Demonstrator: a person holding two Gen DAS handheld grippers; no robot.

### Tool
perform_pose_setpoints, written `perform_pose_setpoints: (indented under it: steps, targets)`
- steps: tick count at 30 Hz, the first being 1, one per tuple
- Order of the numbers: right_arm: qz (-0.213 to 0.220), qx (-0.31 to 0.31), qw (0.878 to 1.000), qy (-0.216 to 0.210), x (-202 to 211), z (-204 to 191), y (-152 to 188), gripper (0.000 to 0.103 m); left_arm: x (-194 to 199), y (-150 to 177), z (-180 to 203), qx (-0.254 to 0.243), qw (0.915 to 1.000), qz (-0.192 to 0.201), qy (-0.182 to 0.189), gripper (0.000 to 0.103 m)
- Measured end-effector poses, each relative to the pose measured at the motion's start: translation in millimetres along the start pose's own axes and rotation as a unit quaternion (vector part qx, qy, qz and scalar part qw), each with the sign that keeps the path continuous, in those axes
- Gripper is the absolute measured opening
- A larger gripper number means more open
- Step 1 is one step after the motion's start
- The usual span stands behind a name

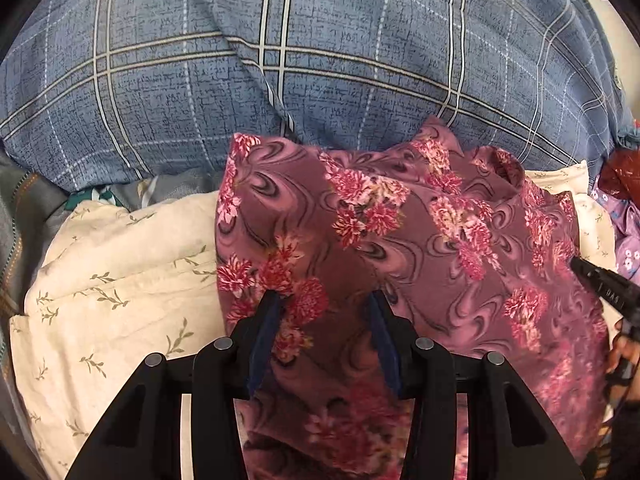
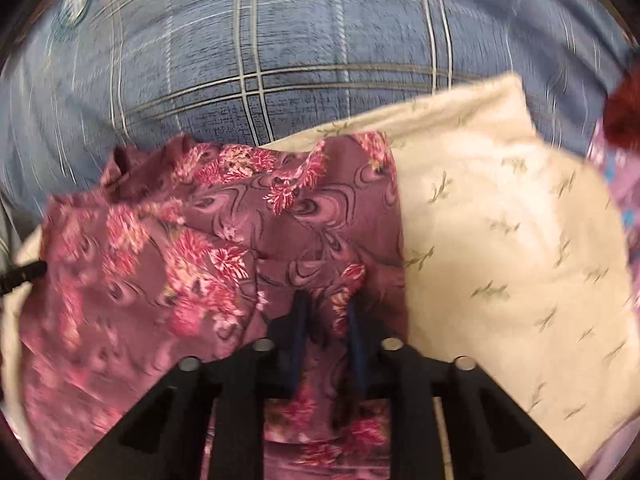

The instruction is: Fold small clothes

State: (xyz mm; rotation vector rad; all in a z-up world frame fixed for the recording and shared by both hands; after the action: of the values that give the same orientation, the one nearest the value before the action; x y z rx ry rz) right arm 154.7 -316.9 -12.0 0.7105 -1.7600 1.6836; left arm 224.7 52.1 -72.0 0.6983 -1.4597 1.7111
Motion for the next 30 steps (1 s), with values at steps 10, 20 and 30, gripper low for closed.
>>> perform_pose_setpoints:
  steps: [10, 20, 30]
  targets:
    - [0.032, -0.024, 0.999, -0.012, 18, -2, -9, 0.029, 31, 10, 5, -0.01, 0.9998, 0.017, -0.005, 0.044]
    - [0.018, 0.008, 0.997, -0.079, 23, -58, 11, 0.03, 55, 52, 10, -0.032, 0.9993, 0.018, -0.006, 0.045]
    - [0.022, 0.024, 0.997, -0.076, 31, -66, 28, 0.031, 76, 52, 15, -0.022, 0.9992, 0.033, 0.005, 0.045]
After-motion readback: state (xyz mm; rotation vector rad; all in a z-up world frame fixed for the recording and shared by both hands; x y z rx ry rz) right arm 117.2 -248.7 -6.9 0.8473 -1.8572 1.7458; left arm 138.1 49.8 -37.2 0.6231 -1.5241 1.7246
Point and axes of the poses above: each gripper's, at about its wrist camera, not at the fingertips, and x roughly against the way its jaws point, z to its right, y to its underside, the point moved 8 cm from there along -x, roughly the way its jaws point, and after that the axes turned 4 degrees about z, right-handed, at the moved point
